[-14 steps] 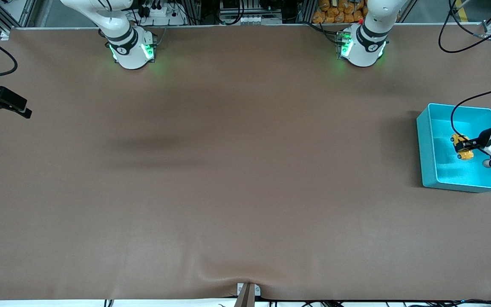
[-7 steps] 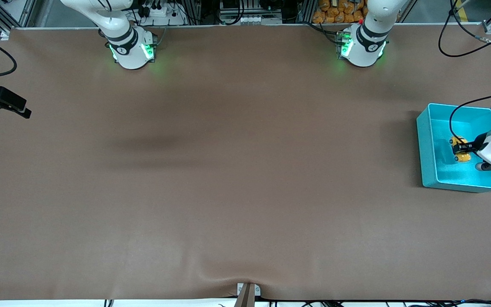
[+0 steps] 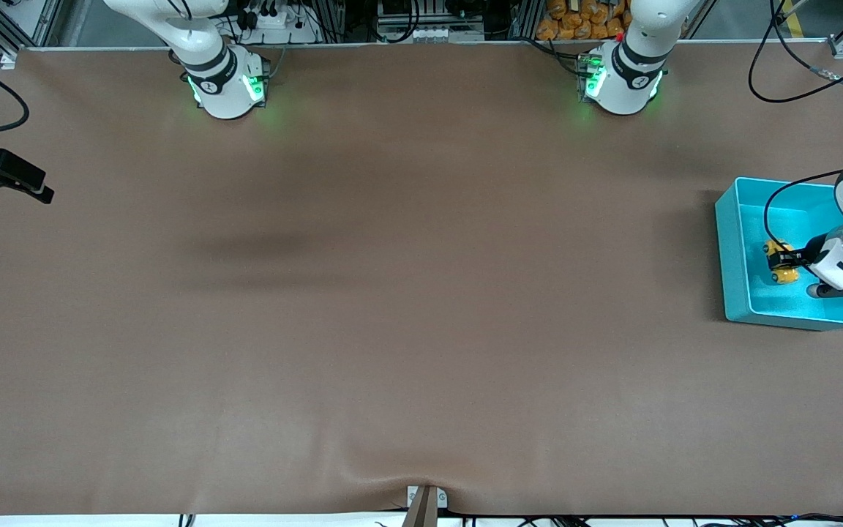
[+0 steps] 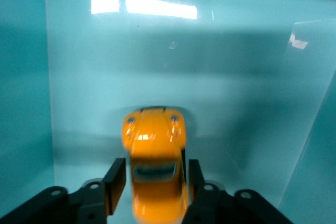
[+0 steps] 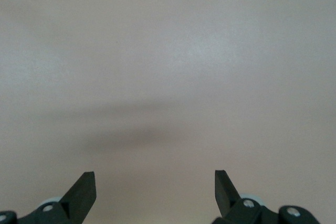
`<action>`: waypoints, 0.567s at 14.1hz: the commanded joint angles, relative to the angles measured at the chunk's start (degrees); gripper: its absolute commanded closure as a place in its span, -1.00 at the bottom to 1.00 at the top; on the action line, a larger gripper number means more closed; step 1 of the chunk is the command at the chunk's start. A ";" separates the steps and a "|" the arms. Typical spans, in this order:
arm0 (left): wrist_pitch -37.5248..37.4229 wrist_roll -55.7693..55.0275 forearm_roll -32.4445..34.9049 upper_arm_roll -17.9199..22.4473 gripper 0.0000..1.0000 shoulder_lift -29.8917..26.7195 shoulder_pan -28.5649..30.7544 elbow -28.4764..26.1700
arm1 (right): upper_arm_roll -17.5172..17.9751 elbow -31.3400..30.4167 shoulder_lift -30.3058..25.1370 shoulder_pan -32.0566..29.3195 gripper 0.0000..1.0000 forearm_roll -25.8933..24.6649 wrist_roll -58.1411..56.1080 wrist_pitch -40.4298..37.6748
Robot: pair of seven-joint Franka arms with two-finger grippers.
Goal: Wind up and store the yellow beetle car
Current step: 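Lower the car into the box and open the left gripper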
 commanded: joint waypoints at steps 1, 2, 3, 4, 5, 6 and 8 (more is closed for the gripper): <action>-0.27 0.19 1.35 -0.84 -1.00 -0.96 0.00 0.89 | 0.74 0.79 0.43 -1.02 -1.00 0.04 -0.26 -0.59; -0.35 0.19 1.35 -1.02 -1.00 -2.36 0.00 0.80 | 0.65 0.79 0.43 -1.02 -1.00 0.04 -0.35 -0.59; -0.44 0.28 1.35 -1.28 -1.00 -3.59 -0.17 0.89 | 0.65 0.79 0.43 -1.11 -1.00 0.04 -0.44 -0.59; -0.44 0.19 1.35 -2.42 -1.00 -5.17 -0.17 0.89 | 0.65 0.79 0.43 -1.11 -1.00 0.04 -0.44 -0.59; -0.70 0.19 1.35 -3.65 -1.00 -6.67 -0.17 0.97 | 0.65 0.79 0.43 -1.11 -1.00 0.04 -0.44 -0.59; -0.88 0.28 1.35 -4.70 -1.00 -8.42 -0.17 0.89 | 0.65 0.79 0.43 -1.37 -1.00 0.04 -0.44 -0.59; -2.63 0.02 1.17 -7.95 -1.00 -10.80 -0.17 1.32 | 0.65 0.79 0.43 -1.46 -1.00 0.04 -0.44 -0.67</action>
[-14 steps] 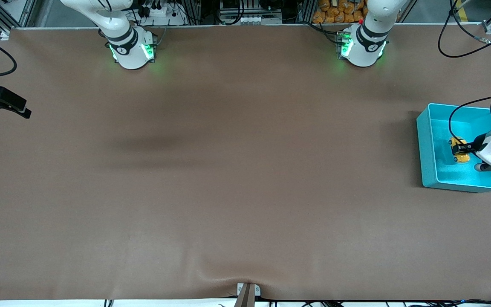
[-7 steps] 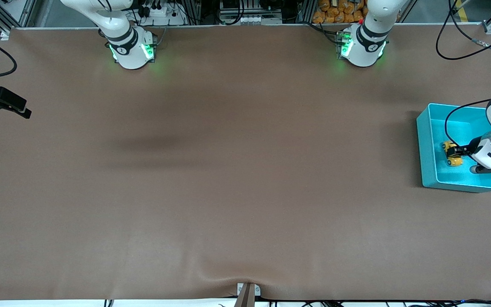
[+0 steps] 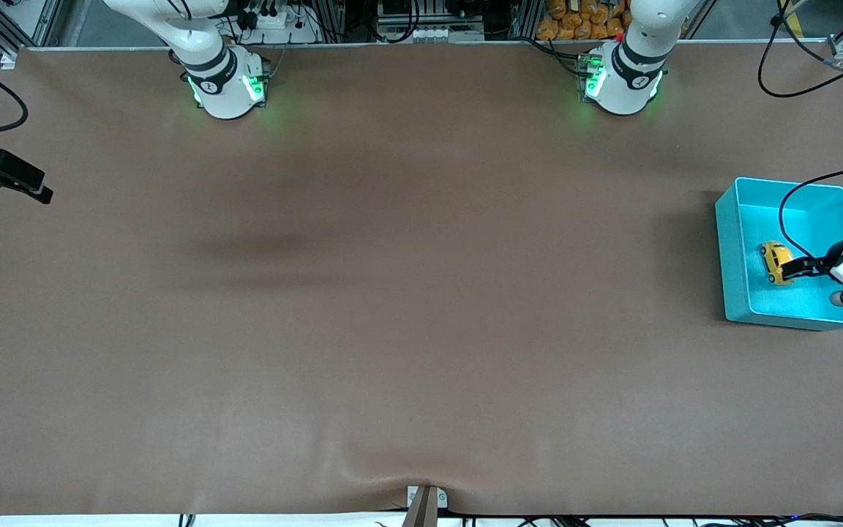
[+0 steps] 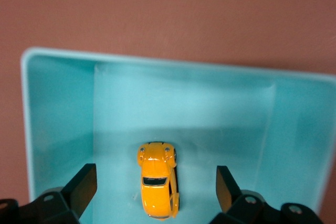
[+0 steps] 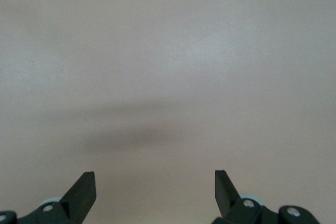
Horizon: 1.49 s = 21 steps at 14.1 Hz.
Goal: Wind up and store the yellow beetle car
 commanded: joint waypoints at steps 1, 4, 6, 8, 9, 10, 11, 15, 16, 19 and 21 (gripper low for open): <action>-3.38 -0.28 0.76 -3.34 -1.00 -4.46 -0.20 0.20 | 0.68 0.80 0.38 -1.15 -1.00 0.04 -0.42 -0.58; -9.34 -0.45 -3.70 -2.74 -1.00 -9.10 -5.27 0.56 | 0.68 0.80 0.38 -1.24 -1.00 0.04 -0.42 -0.67; -13.39 -2.03 -9.32 1.20 -1.00 -12.53 -12.37 1.87 | 0.68 0.80 0.38 -1.24 -1.00 0.04 -0.42 -0.58; -19.88 -4.05 -10.75 5.86 -1.00 -14.74 -19.68 4.68 | 0.68 0.80 0.38 -1.15 -1.00 0.04 -0.42 -0.58; -23.31 -4.23 -11.28 7.28 -1.00 -15.70 -22.41 6.35 | 0.68 0.80 0.38 -1.15 -1.00 0.04 -0.42 -0.58; -26.30 -4.23 -12.50 8.94 -1.00 -16.32 -24.96 8.36 | 0.68 0.80 0.47 -1.15 -1.00 0.04 -0.42 -0.49; -29.46 -4.23 -13.99 11.14 -1.00 -17.20 -27.77 10.65 | 0.68 0.80 0.64 -1.15 -1.00 0.04 -0.42 -0.49; -37.83 -4.41 -17.87 19.13 -1.00 -21.15 -39.19 16.29 | 0.68 0.80 0.64 -1.24 -1.00 0.04 -0.42 -0.58; -39.06 -4.32 -18.22 20.98 -1.00 -22.47 -41.92 16.99 | 0.68 0.80 0.64 -1.24 -1.00 0.04 -0.42 -0.58; -46.25 -4.58 -18.58 22.41 -1.00 -23.01 -46.42 22.34 | 0.68 0.80 0.64 -1.24 -1.00 0.04 -0.42 -0.58; -49.44 -7.81 -19.80 22.32 -1.00 -23.53 -46.96 23.15 | 0.68 0.80 0.64 -1.24 -1.00 0.04 -0.42 -0.58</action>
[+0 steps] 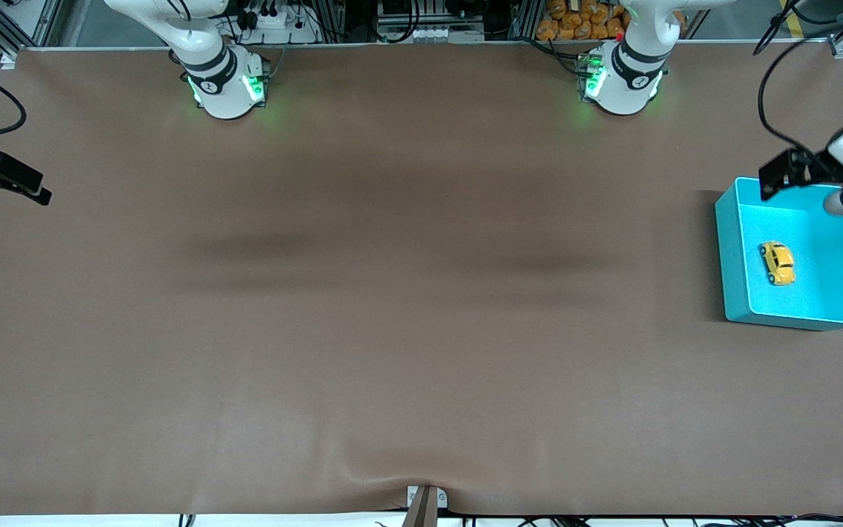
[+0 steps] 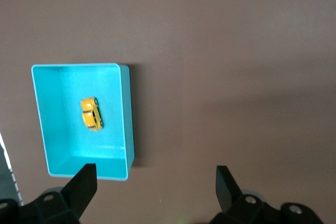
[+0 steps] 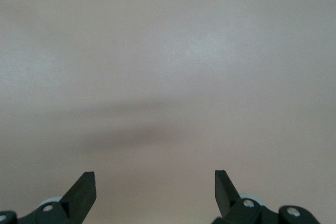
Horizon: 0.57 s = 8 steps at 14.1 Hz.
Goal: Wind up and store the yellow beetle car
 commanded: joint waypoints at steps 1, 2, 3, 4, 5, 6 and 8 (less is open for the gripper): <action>-3.07 -4.89 -3.92 0.97 -1.00 -0.65 -1.51 2.04 | 0.68 0.80 0.35 -0.94 -1.00 0.03 -0.41 -0.58; -3.07 -5.70 -4.63 0.88 -1.00 -1.09 -1.61 2.13 | 0.68 0.80 0.35 -0.94 -1.00 0.03 -0.41 -0.58; -3.16 -5.62 -4.81 0.70 -1.00 -1.10 -1.52 2.57 | 0.68 0.80 0.35 -0.94 -1.00 0.03 -0.41 -0.58; -3.16 -5.10 -5.42 0.88 -1.00 -1.10 -1.34 3.36 | 0.68 0.80 0.35 -0.94 -1.00 0.03 -0.41 -0.58; -3.16 -4.92 -5.95 0.79 -1.00 -1.10 -1.08 3.54 | 0.68 0.80 0.35 -0.94 -1.00 0.03 -0.41 -0.66; -3.16 -5.01 -6.31 0.62 -1.00 -1.19 -1.08 3.63 | 0.68 0.80 0.35 -0.94 -1.00 0.03 -0.41 -0.66; -3.86 -5.18 -6.31 0.44 -1.00 -1.27 -1.08 3.63 | 0.68 0.89 0.35 -0.94 -1.00 0.03 -0.41 -0.66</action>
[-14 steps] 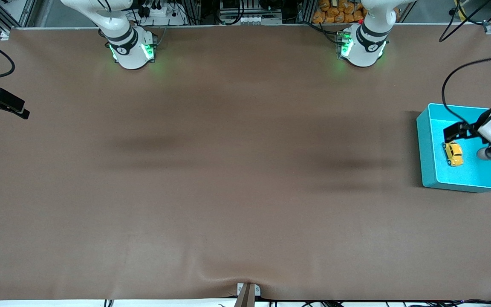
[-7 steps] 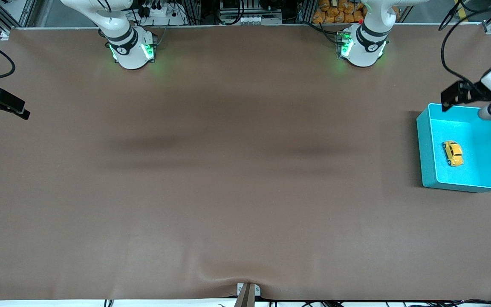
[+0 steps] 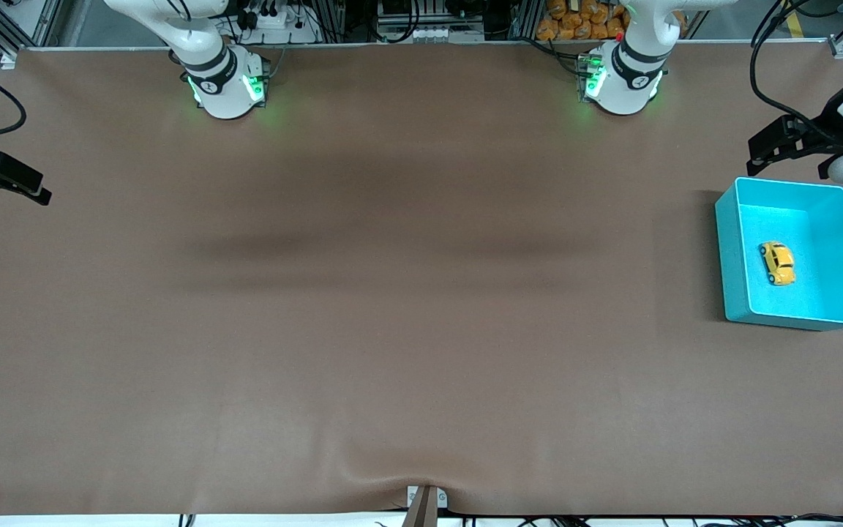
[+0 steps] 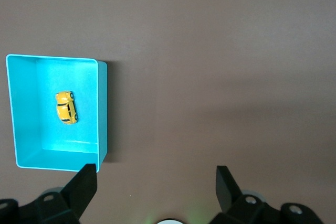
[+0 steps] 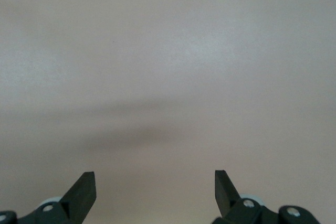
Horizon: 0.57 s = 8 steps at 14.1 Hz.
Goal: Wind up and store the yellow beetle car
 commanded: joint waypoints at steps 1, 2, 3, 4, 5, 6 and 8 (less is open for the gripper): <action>-1.63 -0.40 -1.10 0.31 -1.00 -0.67 -0.19 0.70 | 0.67 0.89 0.26 -0.94 -1.00 0.03 -0.50 -0.75; -1.63 -0.31 -1.10 0.31 -1.00 -0.75 -0.19 0.70 | 0.67 0.89 0.35 -1.02 -1.00 0.03 -0.50 -0.67; -1.63 -0.22 -1.10 0.23 -1.00 -0.76 -0.19 0.70 | 0.67 0.89 0.35 -1.11 -1.00 0.03 -0.50 -0.66; -1.63 -0.22 -1.01 0.23 -1.00 -0.76 -0.19 0.62 | 0.67 0.89 0.35 -1.11 -1.00 0.03 -0.50 -0.66; -1.63 -0.22 -1.01 0.23 -1.00 -0.76 -0.19 0.62 | 0.67 0.89 0.35 -1.20 -1.00 0.03 -0.50 -0.66; -1.72 -0.22 -1.01 0.31 -1.00 -0.76 -0.10 0.62 | 0.67 0.89 0.35 -1.20 -1.00 0.03 -0.50 -0.66; -1.72 -0.05 -0.92 0.40 -1.00 -0.84 -0.10 0.62 | 0.67 0.89 0.35 -1.11 -1.00 0.03 -0.50 -0.75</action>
